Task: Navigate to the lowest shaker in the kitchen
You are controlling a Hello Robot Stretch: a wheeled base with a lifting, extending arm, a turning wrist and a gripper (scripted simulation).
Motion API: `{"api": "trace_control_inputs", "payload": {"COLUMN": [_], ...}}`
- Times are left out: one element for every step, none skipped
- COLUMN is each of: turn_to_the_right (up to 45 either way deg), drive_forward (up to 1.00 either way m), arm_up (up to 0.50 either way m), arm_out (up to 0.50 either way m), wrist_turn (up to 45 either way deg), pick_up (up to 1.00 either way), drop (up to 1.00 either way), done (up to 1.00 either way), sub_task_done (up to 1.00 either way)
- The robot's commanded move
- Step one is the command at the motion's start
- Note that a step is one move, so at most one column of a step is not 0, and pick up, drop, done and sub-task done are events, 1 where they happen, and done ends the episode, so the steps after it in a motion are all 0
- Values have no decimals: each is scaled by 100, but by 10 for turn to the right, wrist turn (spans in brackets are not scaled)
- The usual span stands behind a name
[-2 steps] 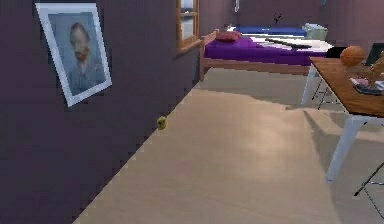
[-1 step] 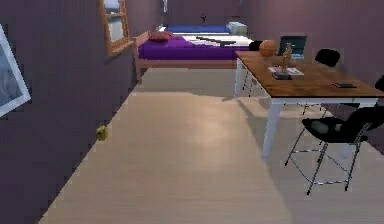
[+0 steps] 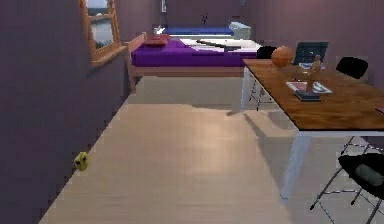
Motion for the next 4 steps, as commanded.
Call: {"api": "trace_control_inputs", "payload": {"turn_to_the_right": [450,60,0,450], "drive_forward": [0,0,55,0], "arm_up": [0,0,0,0], "arm_out": [0,0,0,0], "wrist_turn": [0,0,0,0], "pick_up": [0,0,0,0], "drop": [0,0,0,0], "done": [0,0,0,0], "sub_task_done": [0,0,0,0]}}
